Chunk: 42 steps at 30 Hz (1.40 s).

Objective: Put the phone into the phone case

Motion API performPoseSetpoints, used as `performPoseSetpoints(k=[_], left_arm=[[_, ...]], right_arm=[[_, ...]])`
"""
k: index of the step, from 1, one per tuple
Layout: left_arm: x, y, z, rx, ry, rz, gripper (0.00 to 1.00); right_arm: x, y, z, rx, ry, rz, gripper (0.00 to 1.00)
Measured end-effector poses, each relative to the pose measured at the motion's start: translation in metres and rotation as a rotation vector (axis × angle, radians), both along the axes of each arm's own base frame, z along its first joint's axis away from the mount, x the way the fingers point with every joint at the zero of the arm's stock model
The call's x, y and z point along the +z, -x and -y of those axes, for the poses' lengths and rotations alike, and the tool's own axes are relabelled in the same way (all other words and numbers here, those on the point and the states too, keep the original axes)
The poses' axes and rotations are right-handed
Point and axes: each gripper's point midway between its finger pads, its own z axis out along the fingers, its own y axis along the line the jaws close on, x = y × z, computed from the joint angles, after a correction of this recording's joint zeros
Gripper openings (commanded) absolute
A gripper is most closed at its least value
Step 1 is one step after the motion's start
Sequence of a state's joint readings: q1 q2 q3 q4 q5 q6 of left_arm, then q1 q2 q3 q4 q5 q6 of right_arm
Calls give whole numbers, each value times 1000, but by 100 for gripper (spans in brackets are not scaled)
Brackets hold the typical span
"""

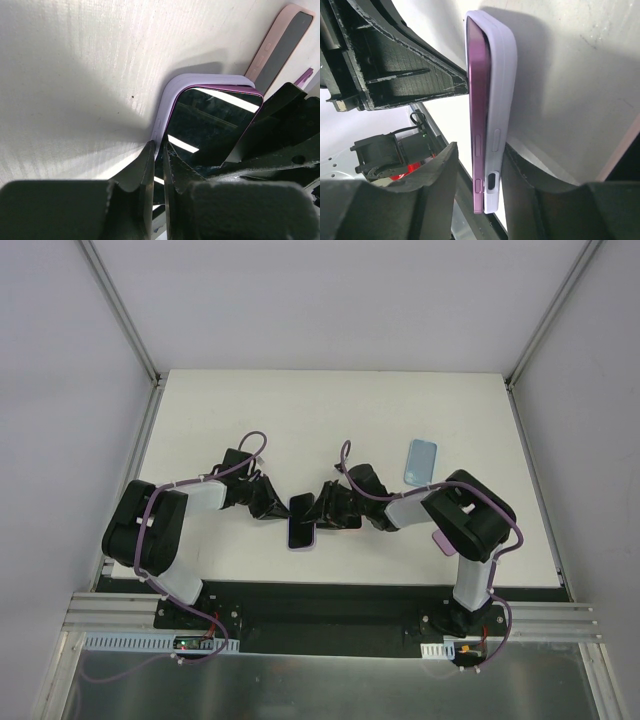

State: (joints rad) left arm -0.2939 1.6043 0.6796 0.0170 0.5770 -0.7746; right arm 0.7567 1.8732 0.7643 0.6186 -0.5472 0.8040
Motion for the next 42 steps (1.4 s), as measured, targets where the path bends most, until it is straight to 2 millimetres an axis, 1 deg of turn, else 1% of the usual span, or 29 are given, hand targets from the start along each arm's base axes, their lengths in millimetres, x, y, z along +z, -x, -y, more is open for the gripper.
performPoseSetpoints(k=[1,3,4,7,10,12,13,14,17,18,19,20,21,22,25,29,34,36,38,39,40,41,42], left_arm=[[0,0,0,0,0,0,7],[0,0,0,0,1,-1,8],[0,0,0,-1,2,0,8],[0,1,0,0,2,1,9],[1,1,0,0,1,4,9],[1,1,0,1,1,4,12],[1,1,0,1,1,4,13],[1,1,0,0,1,4,16],[1,2,0,0,1,3,23],[1,2,0,-1,1,3,30],[0,3,0,-2,1,0,33],[1,4,0,-6,2,-1,35],[1,6,2,-11,7,-9,39],[2,8,3,-17,14,-17,40],[8,13,4,-27,17,-18,41],[18,15,3,-27,21,-1,39],[17,17,2,-26,16,-11,38],[16,17,2,-26,15,-15,37],[13,18,2,-26,11,-25,38],[12,18,2,-26,9,-30,38],[10,19,1,-26,7,-37,38],[10,19,1,-26,6,-39,38],[9,19,1,-26,5,-41,37]], right_arm=[[-1,0,1,0,1,-1,32],[-2,1,2,0,4,-4,26],[-2,2,2,0,4,-4,20],[-2,2,2,1,2,-7,12],[-2,2,2,3,1,-7,9],[-2,2,2,3,1,-7,8],[-2,2,2,3,1,-7,3],[-2,2,2,3,1,-7,1],[-3,2,2,4,3,-6,1],[-3,2,3,4,5,-5,1],[-3,2,3,4,6,-6,2],[-4,3,3,4,7,-7,3],[-4,3,3,3,7,-7,7],[-4,2,3,3,8,-7,19],[-4,2,3,4,9,-4,36],[-6,3,5,8,26,-3,43],[-5,5,7,10,42,-2,47],[-4,5,8,10,45,1,44],[-2,5,8,11,44,6,33],[-1,5,8,13,43,11,19],[0,5,8,15,42,16,7],[0,5,8,17,43,18,1],[0,4,8,16,43,20,1]])
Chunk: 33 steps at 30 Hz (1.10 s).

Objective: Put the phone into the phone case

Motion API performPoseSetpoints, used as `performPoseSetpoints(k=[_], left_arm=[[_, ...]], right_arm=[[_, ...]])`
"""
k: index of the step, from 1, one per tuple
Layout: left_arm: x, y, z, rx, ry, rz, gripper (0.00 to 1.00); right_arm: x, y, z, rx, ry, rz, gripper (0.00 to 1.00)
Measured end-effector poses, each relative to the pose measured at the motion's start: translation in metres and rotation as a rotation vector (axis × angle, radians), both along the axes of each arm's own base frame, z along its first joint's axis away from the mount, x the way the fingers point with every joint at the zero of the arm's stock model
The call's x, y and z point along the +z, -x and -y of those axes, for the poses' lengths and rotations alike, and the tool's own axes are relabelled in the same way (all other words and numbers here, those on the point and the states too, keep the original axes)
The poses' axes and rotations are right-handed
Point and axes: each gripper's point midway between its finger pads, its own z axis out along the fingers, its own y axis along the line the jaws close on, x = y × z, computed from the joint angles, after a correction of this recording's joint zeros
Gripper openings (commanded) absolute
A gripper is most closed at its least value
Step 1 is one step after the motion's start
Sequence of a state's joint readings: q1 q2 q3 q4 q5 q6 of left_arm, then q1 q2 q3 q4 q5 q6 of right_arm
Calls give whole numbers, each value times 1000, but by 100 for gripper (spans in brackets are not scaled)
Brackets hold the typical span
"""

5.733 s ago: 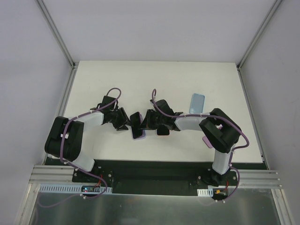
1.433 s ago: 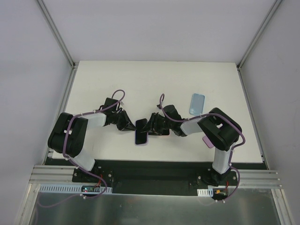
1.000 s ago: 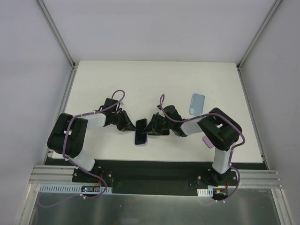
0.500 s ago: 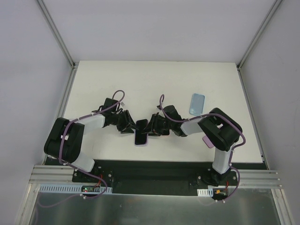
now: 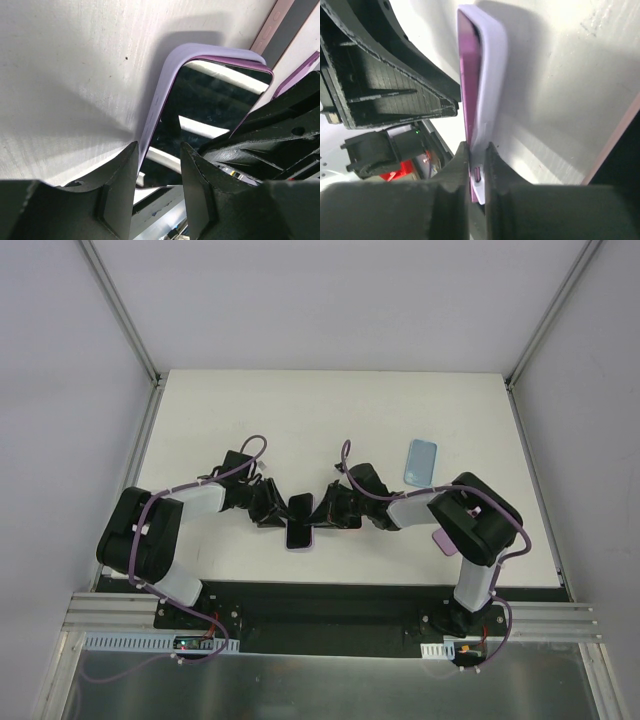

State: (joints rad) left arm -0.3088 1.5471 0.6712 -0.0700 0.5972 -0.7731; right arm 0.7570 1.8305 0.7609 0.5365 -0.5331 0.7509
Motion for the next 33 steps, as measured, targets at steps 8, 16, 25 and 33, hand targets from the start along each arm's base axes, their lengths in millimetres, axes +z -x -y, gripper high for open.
performPoseSetpoints(k=[8,16,25,33], left_arm=[[-5,1,-1,0,-6,-19,36],[-7,2,-1,2,-11,-24,33],[-7,2,-1,2,-12,-25,32],[-7,2,-2,3,-13,-26,31]], right_arm=[[3,0,0,2,2,11,42],[14,0,-2,9,-18,34,38],[9,2,-4,14,-7,25,40],[1,4,-6,30,61,43,12]])
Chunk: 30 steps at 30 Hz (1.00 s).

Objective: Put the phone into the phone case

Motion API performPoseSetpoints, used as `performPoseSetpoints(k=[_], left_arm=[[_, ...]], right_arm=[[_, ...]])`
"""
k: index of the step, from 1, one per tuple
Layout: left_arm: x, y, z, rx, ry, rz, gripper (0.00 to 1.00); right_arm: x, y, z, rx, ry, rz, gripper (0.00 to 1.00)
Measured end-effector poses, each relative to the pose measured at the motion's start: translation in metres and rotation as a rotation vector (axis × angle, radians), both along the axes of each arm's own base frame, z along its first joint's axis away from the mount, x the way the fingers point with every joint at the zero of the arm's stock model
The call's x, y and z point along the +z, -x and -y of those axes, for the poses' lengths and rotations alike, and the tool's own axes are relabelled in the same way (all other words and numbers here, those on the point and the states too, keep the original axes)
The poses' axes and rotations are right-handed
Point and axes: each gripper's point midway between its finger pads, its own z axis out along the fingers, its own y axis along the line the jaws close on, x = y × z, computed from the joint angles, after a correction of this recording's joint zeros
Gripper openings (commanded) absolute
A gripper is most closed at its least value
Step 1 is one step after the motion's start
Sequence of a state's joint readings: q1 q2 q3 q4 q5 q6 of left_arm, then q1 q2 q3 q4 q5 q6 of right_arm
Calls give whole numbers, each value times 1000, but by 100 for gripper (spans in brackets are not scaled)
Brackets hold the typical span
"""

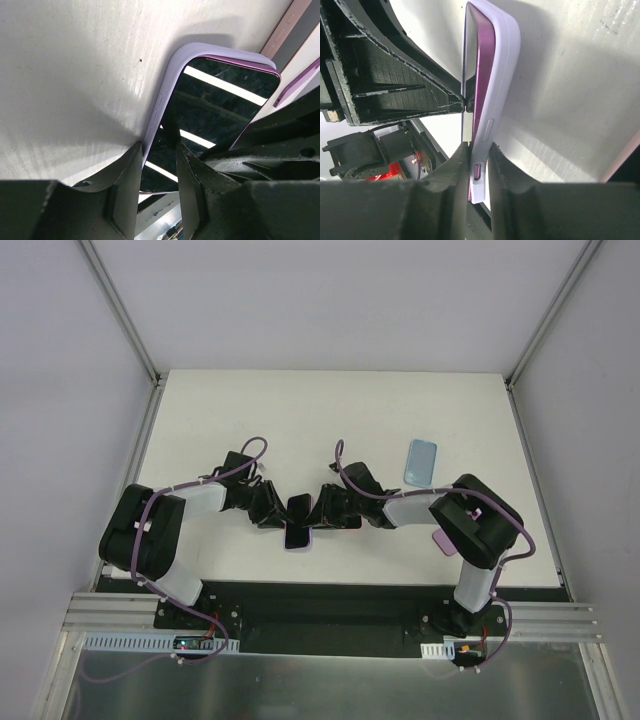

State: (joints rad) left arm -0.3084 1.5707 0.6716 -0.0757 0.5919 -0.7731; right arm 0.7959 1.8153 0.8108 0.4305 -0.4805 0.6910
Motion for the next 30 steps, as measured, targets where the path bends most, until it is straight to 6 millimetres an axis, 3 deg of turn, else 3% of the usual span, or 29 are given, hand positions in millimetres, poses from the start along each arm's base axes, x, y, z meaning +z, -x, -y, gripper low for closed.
performPoseSetpoints(k=[3,8,13,19,25,30], left_arm=[[0,0,0,0,0,-1,32],[5,1,-4,0,-23,7,40],[42,-5,-2,-39,1,121,54],[102,-9,11,-134,122,307,63],[138,8,22,-228,256,377,64],[164,20,31,-304,357,451,64]], right_arm=[[0,-1,0,-7,9,-8,2],[1,-1,0,1,9,4,1],[11,1,9,16,6,42,1],[56,-4,37,-18,-53,142,1],[110,-4,55,-35,-158,267,2],[140,5,64,-21,-221,326,2]])
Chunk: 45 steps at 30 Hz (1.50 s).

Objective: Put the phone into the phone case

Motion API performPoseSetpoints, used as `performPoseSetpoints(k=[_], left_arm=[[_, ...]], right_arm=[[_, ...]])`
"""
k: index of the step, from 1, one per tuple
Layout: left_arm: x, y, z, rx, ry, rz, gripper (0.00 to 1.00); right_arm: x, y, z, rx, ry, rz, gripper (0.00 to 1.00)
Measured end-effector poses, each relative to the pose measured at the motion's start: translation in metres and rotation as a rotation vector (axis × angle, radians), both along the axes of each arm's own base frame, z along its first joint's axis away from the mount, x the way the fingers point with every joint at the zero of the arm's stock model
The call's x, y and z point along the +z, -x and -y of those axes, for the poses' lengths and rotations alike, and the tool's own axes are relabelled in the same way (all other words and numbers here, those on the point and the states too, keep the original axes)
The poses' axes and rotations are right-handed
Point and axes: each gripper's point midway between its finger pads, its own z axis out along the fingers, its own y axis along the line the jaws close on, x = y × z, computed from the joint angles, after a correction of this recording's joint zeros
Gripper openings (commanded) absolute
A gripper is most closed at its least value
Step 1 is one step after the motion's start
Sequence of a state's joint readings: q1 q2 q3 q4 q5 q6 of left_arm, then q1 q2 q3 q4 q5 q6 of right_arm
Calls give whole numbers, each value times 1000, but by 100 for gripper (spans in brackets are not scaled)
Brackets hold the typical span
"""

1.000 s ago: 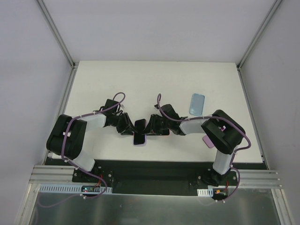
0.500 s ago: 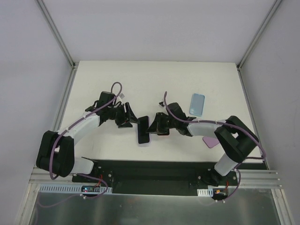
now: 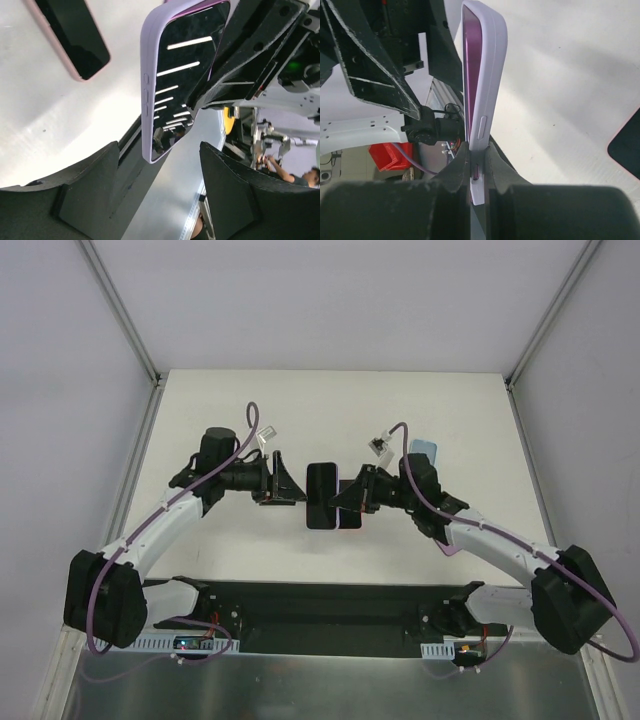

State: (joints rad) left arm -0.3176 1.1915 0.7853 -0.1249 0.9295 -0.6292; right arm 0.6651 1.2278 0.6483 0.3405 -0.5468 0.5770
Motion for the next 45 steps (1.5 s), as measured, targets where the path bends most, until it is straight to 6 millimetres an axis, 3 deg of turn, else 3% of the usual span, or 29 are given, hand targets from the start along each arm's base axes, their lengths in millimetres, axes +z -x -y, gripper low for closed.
performPoseSetpoints(k=[5,11,15,16,19,22,23,26,29,35,39,42,43,45], left_arm=[[14,15,17,-105,68,49,64],[27,28,40,-198,167,68,46],[34,27,45,-200,217,67,36],[36,27,45,-200,225,72,25],[37,28,47,-200,236,66,11],[45,30,48,-228,265,88,4],[46,31,49,-234,271,90,0],[47,32,51,-240,279,77,0],[47,31,52,-240,282,70,0],[47,30,53,-245,290,80,0],[39,27,55,-246,280,54,0],[34,24,56,-245,275,40,0],[32,24,57,-244,274,36,0],[31,23,57,-245,271,36,0]], right_arm=[[21,11,6,16,-45,48,3],[40,21,9,37,-100,82,6],[37,31,13,50,-117,66,9],[35,33,14,51,-119,60,11],[43,36,15,58,-143,76,21],[43,37,17,55,-148,69,29],[42,37,17,55,-150,68,37],[45,39,15,64,-169,77,52],[42,45,14,83,-191,79,55],[9,66,16,120,-196,14,50],[8,70,16,126,-211,17,47],[9,71,16,128,-217,24,33],[8,71,16,127,-216,23,19],[6,71,17,123,-213,19,7]])
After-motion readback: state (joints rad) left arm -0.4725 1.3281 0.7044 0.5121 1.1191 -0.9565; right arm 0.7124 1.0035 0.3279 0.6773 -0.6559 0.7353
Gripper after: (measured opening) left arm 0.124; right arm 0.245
